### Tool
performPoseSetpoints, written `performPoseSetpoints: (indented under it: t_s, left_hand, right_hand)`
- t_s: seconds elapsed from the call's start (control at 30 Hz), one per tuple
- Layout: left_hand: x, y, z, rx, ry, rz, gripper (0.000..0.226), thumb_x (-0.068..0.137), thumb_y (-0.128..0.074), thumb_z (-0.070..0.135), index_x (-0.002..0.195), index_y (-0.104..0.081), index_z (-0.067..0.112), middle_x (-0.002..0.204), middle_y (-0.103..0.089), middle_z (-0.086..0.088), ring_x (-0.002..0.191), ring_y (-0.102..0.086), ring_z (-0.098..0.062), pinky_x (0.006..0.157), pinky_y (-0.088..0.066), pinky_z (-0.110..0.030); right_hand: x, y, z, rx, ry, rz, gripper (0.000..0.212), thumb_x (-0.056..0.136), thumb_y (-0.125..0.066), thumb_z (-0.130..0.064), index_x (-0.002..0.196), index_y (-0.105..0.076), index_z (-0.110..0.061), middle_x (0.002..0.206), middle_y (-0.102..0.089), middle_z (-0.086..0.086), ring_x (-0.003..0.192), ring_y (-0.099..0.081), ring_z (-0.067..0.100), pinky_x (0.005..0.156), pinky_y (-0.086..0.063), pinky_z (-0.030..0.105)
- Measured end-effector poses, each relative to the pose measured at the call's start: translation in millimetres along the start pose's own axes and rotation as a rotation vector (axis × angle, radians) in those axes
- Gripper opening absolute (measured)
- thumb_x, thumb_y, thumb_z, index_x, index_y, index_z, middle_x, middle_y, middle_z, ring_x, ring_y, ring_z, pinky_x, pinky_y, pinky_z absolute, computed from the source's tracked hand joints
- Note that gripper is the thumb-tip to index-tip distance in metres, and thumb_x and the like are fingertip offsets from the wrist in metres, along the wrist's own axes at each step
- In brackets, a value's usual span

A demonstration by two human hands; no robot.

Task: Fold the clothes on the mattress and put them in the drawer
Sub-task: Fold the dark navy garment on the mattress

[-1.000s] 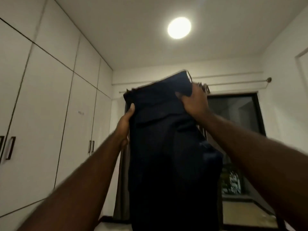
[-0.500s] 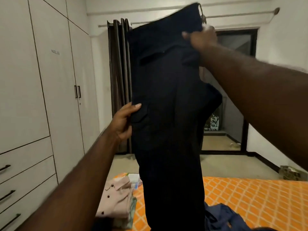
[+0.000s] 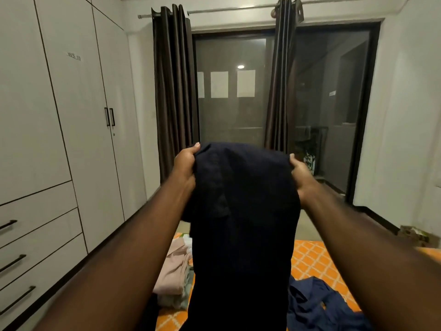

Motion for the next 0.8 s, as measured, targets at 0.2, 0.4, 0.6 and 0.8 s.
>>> performPoseSetpoints:
  t_s: [0.2, 0.4, 0.6, 0.8]
  left_hand:
    - [11.9, 49.3, -30.3, 0.077, 0.171, 0.210, 0.035, 0.099, -0.062, 0.036, 0.095, -0.066, 0.002, 0.086, -0.076, -0.017, 0.086, -0.068, -0.032, 0.074, -0.055, -0.042]
    - [5.7, 64.5, -45.2, 0.482, 0.213, 0.025, 0.112, 0.080, -0.085, 0.016, 0.161, -0.010, 0.032, 0.133, -0.062, -0.009, 0.102, -0.071, -0.030, 0.069, -0.062, -0.047]
    - [19.0, 72.6, -36.0, 0.681, 0.111, 0.325, 0.028, 0.088, -0.078, 0.021, 0.109, -0.068, 0.005, 0.102, -0.074, -0.011, 0.082, -0.072, -0.027, 0.062, -0.060, -0.036]
    - [8.1, 52.4, -68.6, 0.659, 0.301, 0.243, 0.035, 0.096, -0.063, 0.045, 0.108, -0.066, 0.012, 0.093, -0.072, -0.007, 0.086, -0.068, -0.026, 0.079, -0.055, -0.040]
  right_hand:
    - [11.2, -5.6, 56.8, -0.173, -0.107, -0.079, 0.051, 0.089, -0.073, -0.040, 0.126, -0.070, -0.005, 0.118, -0.073, 0.017, 0.102, -0.072, 0.031, 0.104, -0.052, 0.042]
    - [38.1, -17.7, 47.4, -0.280, 0.106, 0.133, 0.019, 0.091, -0.067, -0.010, 0.107, -0.067, 0.001, 0.098, -0.074, 0.019, 0.072, -0.073, 0.029, 0.058, -0.060, 0.035]
    - [117.2, 11.0, 27.7, -0.095, 0.224, 0.152, 0.134, 0.028, -0.097, -0.006, 0.151, -0.043, -0.010, 0.117, -0.072, 0.023, 0.097, -0.074, 0.040, 0.078, -0.060, 0.060]
    - [116.6, 27.6, 18.4, 0.022, 0.286, 0.295, 0.078, 0.050, -0.088, -0.010, 0.124, -0.065, 0.000, 0.107, -0.074, 0.024, 0.089, -0.076, 0.040, 0.072, -0.061, 0.058]
Point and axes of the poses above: each hand's wrist, its own x-axis towards the middle knuckle, its own y-axis out of the back of the hand, z = x × y, the point moved 7 cm from there along x, towards the middle knuckle
